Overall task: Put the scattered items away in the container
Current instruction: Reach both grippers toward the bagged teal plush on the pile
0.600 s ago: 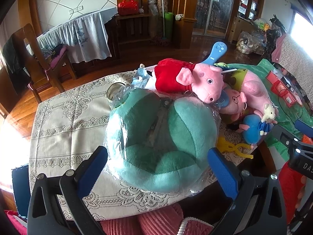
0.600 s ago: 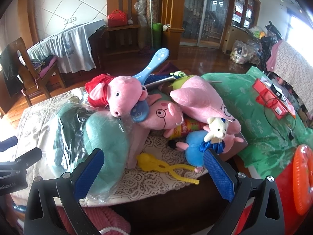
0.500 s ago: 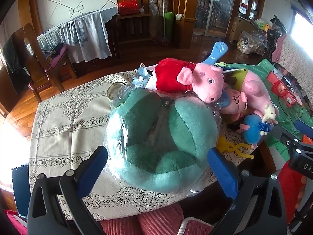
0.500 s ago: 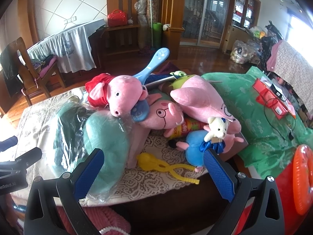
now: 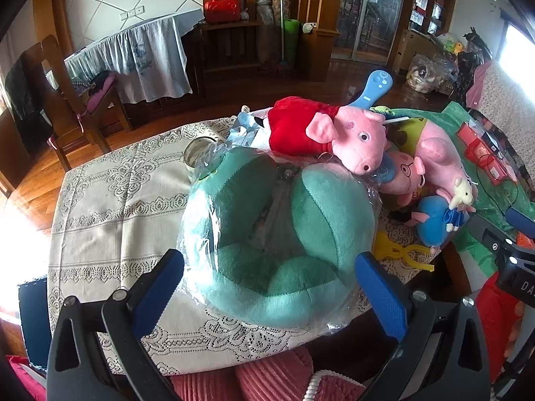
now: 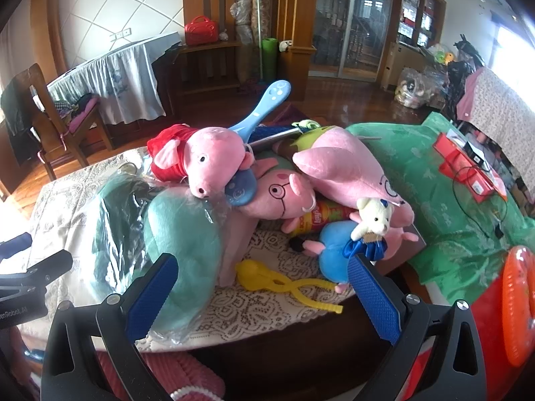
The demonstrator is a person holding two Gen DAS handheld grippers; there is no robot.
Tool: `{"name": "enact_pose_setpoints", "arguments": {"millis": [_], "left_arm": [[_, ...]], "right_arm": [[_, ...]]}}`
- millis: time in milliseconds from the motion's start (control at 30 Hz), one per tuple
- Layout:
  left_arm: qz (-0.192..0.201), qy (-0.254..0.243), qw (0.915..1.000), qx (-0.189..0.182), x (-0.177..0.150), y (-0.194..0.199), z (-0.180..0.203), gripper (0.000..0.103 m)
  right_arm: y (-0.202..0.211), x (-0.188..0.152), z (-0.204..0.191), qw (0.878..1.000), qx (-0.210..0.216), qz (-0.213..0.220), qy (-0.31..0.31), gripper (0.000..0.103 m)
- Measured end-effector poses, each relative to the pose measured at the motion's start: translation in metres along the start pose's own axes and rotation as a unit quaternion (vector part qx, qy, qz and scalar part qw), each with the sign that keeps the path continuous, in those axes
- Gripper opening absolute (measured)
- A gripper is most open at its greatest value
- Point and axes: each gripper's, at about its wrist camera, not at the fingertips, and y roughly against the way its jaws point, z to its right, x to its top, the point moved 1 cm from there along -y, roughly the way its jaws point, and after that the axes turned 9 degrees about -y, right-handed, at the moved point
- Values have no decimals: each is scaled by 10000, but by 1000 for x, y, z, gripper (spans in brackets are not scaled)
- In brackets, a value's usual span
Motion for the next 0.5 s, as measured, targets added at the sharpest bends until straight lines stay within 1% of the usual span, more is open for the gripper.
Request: {"name": "enact_pose_setpoints", "arguments": {"millis": [100, 200, 300, 400, 500], "left_arm": [[9, -7, 10000, 14, 0, -2, -1, 103], [114, -52, 9999, 43, -1, -5, -6, 103], [124, 0, 9999, 36, -3, -11, -19, 103], [-8, 134, 9998, 143, -8, -21, -39, 103], [-33, 233, 9996, 154, -12, -34, -58, 103]], "right_arm": [[-1, 0, 0, 10000, 18, -20, -4, 103], [-5, -1, 0, 9999, 104, -53, -6, 103], [-9, -3, -2, 9998, 166, -58, 7, 103], [-18, -5, -7, 9993, 357, -102, 53, 103], [-35, -6, -12, 9983, 515, -278, -31, 103]]}}
